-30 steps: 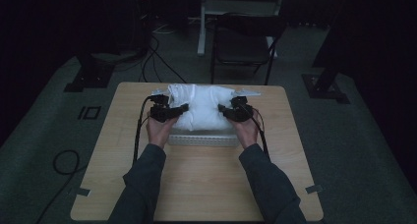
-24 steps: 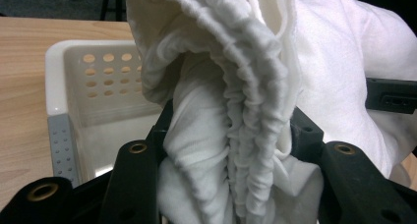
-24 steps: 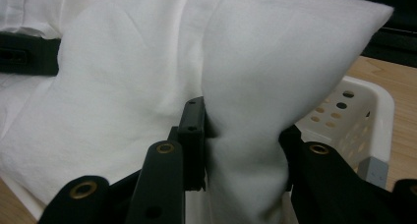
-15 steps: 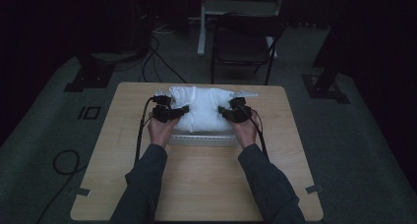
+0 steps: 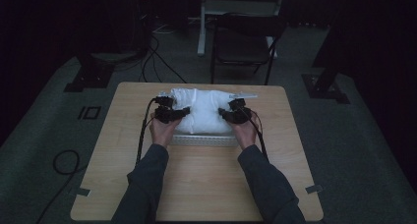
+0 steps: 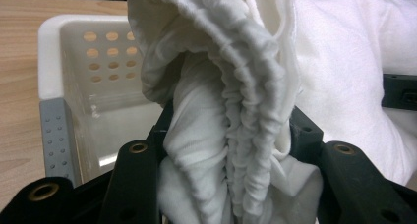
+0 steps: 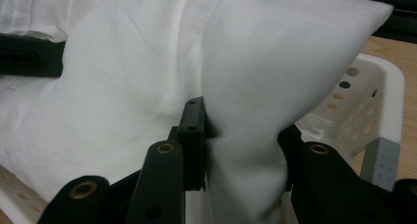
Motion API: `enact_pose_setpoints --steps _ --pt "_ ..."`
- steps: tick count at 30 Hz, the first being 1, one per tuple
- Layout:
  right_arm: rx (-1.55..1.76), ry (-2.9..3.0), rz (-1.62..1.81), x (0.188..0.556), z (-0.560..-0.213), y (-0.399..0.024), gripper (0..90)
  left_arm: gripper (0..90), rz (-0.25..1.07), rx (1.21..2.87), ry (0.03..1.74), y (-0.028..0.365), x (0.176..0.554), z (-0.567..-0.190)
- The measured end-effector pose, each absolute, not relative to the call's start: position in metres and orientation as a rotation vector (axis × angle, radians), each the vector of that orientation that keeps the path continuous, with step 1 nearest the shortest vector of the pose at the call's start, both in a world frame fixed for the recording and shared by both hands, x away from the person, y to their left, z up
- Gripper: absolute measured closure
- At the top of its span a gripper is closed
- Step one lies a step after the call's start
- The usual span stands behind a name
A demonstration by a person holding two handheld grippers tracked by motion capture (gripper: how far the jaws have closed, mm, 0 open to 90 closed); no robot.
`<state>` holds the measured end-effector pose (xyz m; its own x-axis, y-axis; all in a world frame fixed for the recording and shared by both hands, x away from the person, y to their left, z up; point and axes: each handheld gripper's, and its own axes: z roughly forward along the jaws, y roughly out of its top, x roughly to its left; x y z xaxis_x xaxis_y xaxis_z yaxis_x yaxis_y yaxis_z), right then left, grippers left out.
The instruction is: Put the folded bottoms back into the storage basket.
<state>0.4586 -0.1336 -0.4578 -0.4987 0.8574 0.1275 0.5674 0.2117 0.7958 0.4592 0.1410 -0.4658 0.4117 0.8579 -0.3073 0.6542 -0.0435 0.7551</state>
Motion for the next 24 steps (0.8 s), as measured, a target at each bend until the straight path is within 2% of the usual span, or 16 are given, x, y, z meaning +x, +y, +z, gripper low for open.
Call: enact_pose_setpoints --steps 24 --pt "1.368 2.167 1.144 0.458 -0.472 -0.132 67.6 53.7 0.317 1.829 1.357 0.134 0.465 -0.476"
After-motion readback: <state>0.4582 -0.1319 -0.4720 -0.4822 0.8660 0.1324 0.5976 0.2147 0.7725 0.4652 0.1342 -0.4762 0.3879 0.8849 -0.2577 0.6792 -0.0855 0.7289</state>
